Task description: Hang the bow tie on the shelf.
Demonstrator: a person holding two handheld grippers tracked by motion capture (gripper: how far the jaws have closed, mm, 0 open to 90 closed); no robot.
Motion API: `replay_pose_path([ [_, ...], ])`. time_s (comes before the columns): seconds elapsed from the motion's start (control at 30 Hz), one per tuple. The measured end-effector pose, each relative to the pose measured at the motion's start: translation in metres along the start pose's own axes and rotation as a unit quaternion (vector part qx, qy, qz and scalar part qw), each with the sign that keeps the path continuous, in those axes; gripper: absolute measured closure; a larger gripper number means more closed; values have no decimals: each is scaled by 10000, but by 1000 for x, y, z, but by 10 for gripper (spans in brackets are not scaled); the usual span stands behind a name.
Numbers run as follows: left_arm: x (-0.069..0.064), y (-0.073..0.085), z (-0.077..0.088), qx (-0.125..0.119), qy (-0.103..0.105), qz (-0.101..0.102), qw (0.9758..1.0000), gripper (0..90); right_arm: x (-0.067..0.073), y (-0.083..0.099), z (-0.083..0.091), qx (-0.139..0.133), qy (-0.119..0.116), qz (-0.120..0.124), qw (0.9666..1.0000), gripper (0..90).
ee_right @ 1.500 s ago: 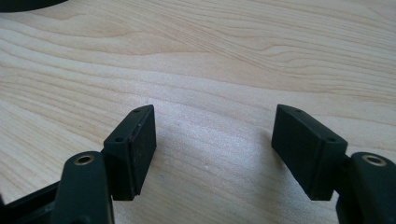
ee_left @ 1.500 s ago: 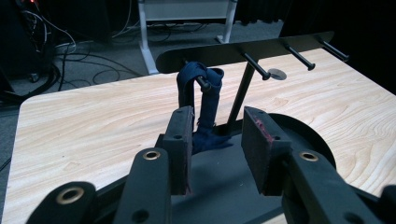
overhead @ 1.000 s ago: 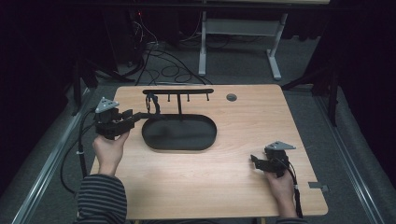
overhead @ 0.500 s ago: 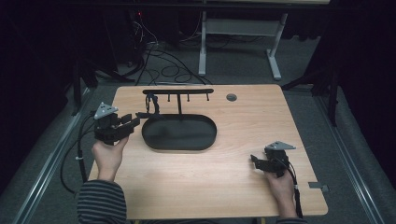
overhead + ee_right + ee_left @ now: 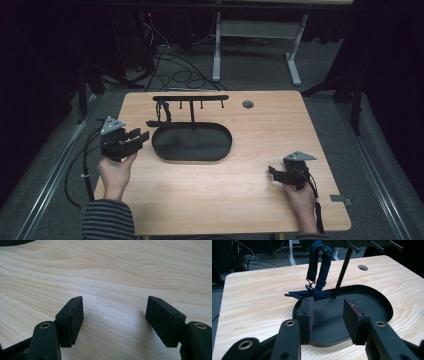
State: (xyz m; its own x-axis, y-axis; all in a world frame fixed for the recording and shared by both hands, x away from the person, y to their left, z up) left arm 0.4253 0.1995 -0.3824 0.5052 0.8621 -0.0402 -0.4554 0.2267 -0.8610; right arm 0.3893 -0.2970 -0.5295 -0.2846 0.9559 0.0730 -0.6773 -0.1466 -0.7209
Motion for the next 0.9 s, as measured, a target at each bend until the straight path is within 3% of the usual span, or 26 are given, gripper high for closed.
replay_pose_path([
  [0.9, -13, 29, 4, 80, 149, 66, 9998, 597, 0, 0, 0, 1, 8, 16, 10000, 322],
])
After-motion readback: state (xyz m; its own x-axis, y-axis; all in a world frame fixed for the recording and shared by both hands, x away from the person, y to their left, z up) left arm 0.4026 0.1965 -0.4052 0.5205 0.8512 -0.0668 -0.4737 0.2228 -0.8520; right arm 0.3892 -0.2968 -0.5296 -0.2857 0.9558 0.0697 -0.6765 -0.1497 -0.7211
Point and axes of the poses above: each handheld gripper's, and its own axes: z roughly backward along the jaws, y roughly out of its underside, x roughly to its left, the point moved 4 cm from there along -z, roughly forward along the jaws, and after that the axes turned 6 degrees about -z, right-handed, at the moved point
